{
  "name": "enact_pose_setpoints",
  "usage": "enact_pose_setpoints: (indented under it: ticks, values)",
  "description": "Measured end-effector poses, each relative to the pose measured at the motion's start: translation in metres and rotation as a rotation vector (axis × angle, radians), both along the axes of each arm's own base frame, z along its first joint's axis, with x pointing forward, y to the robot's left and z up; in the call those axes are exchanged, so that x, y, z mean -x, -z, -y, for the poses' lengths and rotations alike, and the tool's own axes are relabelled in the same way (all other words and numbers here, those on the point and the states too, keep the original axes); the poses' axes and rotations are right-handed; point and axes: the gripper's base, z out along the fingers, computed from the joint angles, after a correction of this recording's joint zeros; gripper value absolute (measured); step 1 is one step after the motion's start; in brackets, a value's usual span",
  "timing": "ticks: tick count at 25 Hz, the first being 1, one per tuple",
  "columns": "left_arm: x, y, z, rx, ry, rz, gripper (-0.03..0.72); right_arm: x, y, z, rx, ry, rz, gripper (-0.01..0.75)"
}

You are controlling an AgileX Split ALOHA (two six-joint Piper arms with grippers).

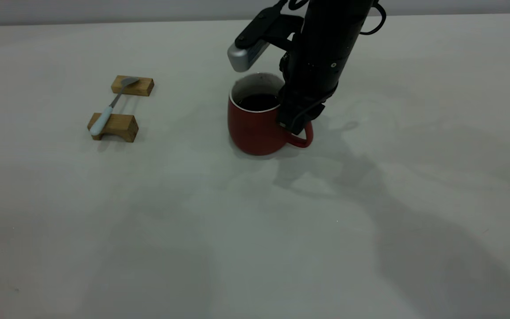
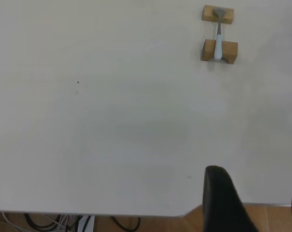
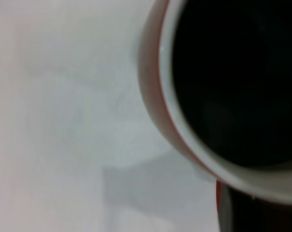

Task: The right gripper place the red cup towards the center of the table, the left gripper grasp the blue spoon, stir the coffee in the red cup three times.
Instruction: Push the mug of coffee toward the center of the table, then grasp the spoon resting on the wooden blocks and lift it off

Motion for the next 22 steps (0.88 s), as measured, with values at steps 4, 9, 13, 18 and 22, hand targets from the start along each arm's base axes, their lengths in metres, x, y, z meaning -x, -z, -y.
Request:
enact_pose_setpoints:
  ticks: [4,9,13,18,22]
  values:
    - [0.0,0.0,0.0,0.0,0.0,0.0,0.426,0.0,-0.001,0.0,-0.01,0.03,-0.008,0.531]
    - [0.0,0.0,0.0,0.0,0.0,0.0,0.426,0.006,-0.037,0.002,0.005,0.021,-0.063,0.715]
    - [0.0,0.0,0.0,0.0,0.0,0.0,0.426,0.019,-0.11,0.013,0.009,0.057,-0.108,0.702]
    - [0.0,0.0,0.0,0.0,0.0,0.0,0.426,0.049,-0.202,0.04,0.035,0.191,-0.122,0.682]
    - [0.0,0.0,0.0,0.0,0.0,0.0,0.426,0.075,-0.253,0.06,0.043,0.329,-0.108,0.682]
